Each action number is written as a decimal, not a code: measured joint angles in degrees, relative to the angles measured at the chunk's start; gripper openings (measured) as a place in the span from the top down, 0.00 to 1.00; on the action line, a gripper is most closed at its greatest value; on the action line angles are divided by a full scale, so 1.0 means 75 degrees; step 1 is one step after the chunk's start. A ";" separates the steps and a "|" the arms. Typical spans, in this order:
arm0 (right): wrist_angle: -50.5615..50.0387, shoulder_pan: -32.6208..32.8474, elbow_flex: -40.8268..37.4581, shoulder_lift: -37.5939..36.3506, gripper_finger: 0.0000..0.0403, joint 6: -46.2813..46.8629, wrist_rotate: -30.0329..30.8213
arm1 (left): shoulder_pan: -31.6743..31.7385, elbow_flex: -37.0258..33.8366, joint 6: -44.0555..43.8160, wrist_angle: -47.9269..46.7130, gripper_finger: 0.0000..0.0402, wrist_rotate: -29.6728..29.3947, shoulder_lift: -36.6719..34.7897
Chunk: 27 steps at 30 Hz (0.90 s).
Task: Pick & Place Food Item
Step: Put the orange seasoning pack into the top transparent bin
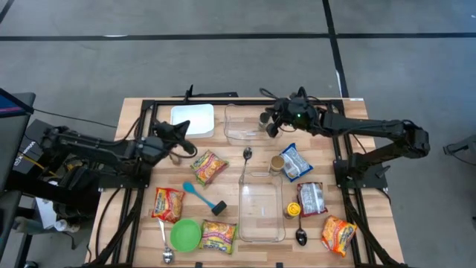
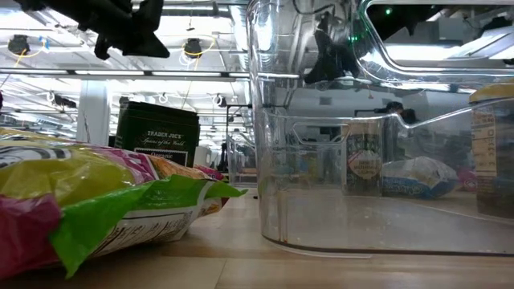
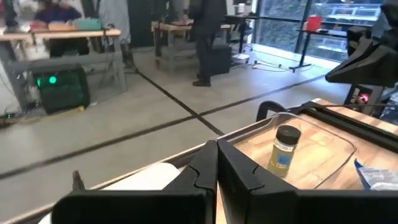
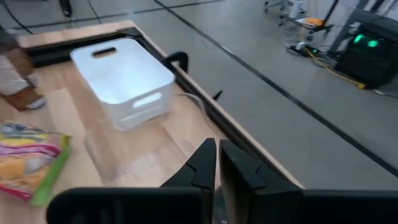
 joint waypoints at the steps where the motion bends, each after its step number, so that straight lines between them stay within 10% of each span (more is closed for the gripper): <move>1: -0.0042 -0.0050 0.0000 0.0002 0.96 0.0003 -0.0007 | 0.0000 0.0112 -0.0137 -0.0216 1.00 0.0000 0.0004; 5: -0.0247 -0.0138 0.0000 0.0003 0.96 0.0156 -0.0041 | 0.0002 0.0590 -0.0419 -0.1406 1.00 0.0901 -0.0041; 13: -0.0716 -0.0132 0.0000 0.0003 0.96 0.0370 -0.0058 | 0.0231 0.1045 -0.1248 -0.3060 1.00 0.6128 -0.0239; 27: -0.0853 0.0527 0.0000 0.0003 0.96 0.0388 -0.0073 | 0.1728 0.1033 -0.5639 -0.5906 1.00 0.8069 -0.0241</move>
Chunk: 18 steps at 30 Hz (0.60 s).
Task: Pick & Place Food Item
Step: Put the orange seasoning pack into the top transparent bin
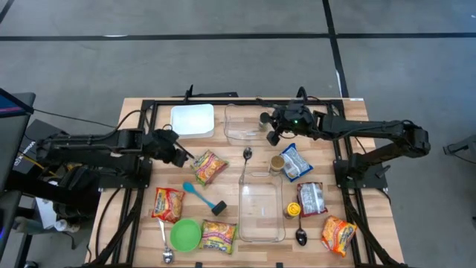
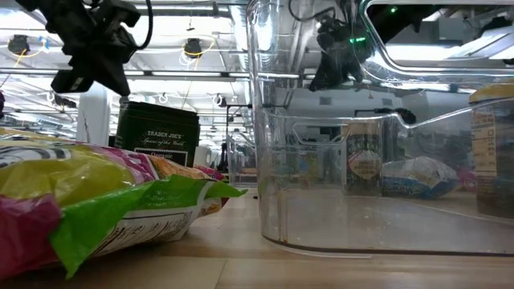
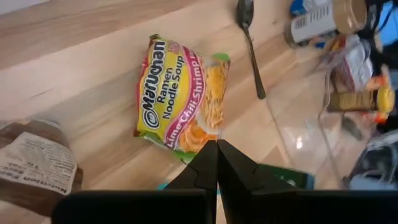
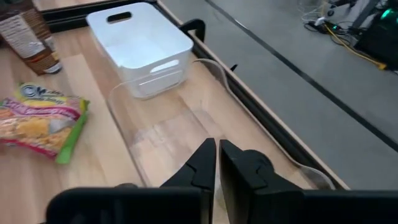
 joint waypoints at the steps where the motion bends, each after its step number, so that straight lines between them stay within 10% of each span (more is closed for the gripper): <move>1: 0.0000 0.0054 0.0000 0.0000 0.96 0.0001 0.0000 | 0.0087 0.0002 -0.0013 0.0009 1.00 0.0064 0.0000; 18: 0.0159 0.0286 0.0000 0.0000 0.96 -0.0002 0.0000 | 0.1102 0.1850 0.0039 -0.2286 1.00 -0.0635 0.1023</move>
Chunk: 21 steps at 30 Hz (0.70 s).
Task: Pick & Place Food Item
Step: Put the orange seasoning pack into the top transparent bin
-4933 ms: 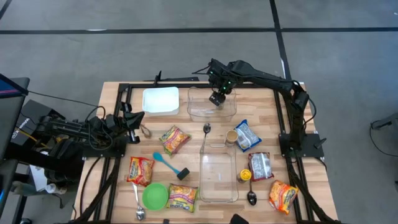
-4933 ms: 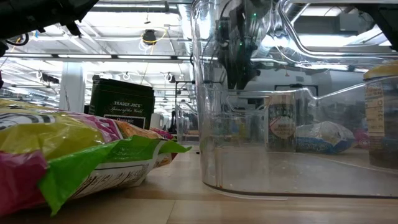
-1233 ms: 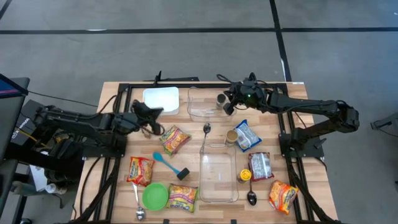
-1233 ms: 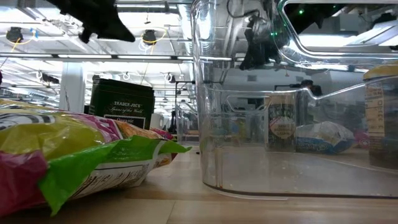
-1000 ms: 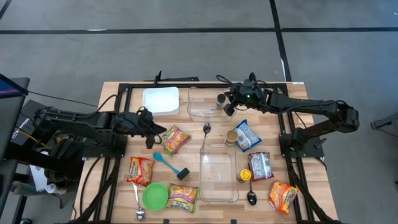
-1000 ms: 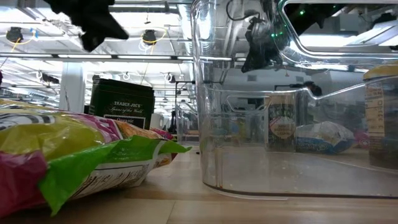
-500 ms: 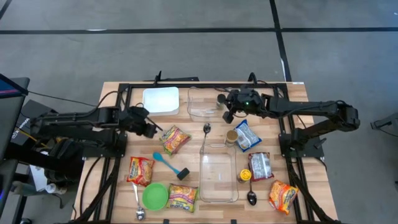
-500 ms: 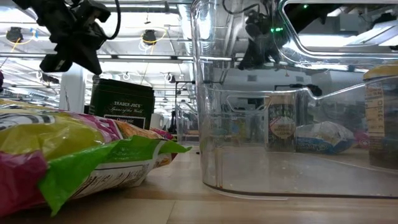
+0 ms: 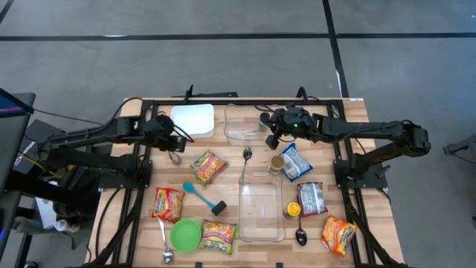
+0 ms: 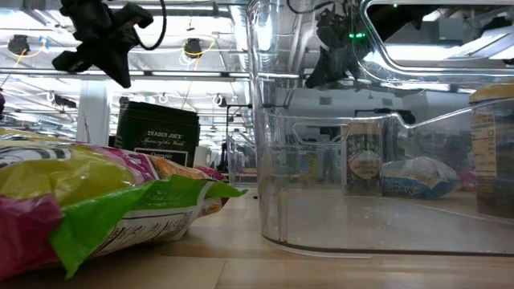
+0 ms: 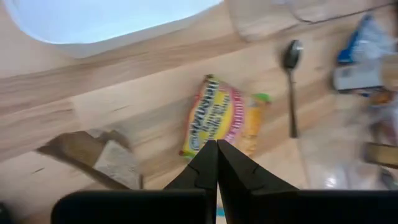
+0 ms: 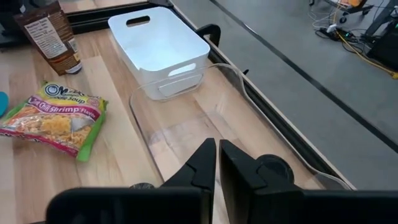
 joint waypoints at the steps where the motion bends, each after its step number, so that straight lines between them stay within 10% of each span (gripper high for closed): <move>1: 0.0065 -0.0006 0.0000 0.0000 0.96 0.0000 0.0005 | 0.0019 0.0122 0.0044 -0.0103 1.00 -0.0035 0.0184; 21: 0.0750 -0.0006 0.0003 0.0003 0.96 -0.0666 0.0025 | 0.0035 0.0743 -0.1221 -0.2099 1.00 -0.0673 0.1528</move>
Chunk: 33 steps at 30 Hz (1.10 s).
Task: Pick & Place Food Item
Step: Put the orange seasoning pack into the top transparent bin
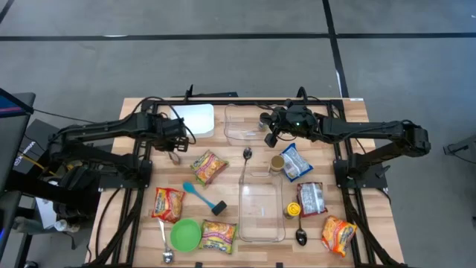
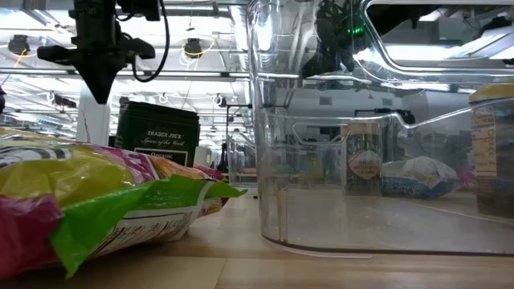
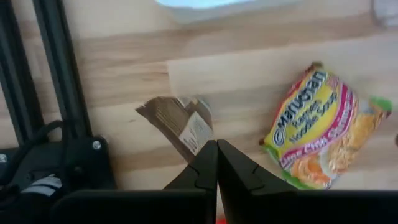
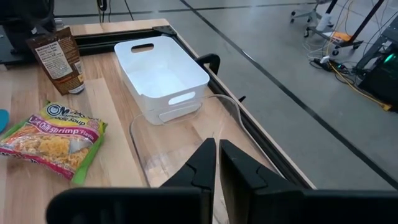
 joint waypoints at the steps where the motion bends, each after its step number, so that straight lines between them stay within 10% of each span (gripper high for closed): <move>1: -0.0002 0.0000 0.0000 0.0000 0.96 0.0056 -0.0001 | 0.0000 0.0000 -0.0003 -0.0005 1.00 -0.0107 -0.0051; 16: -0.0067 0.0070 0.0000 0.0000 0.96 0.0438 -0.0014 | 0.0000 0.0000 0.0007 -0.0434 0.97 -0.0138 -0.0418; 33: -0.0067 0.0070 0.0000 0.0000 0.96 0.0463 -0.0020 | 0.0000 -0.0280 -0.0120 -0.0481 0.71 -0.0104 -0.0418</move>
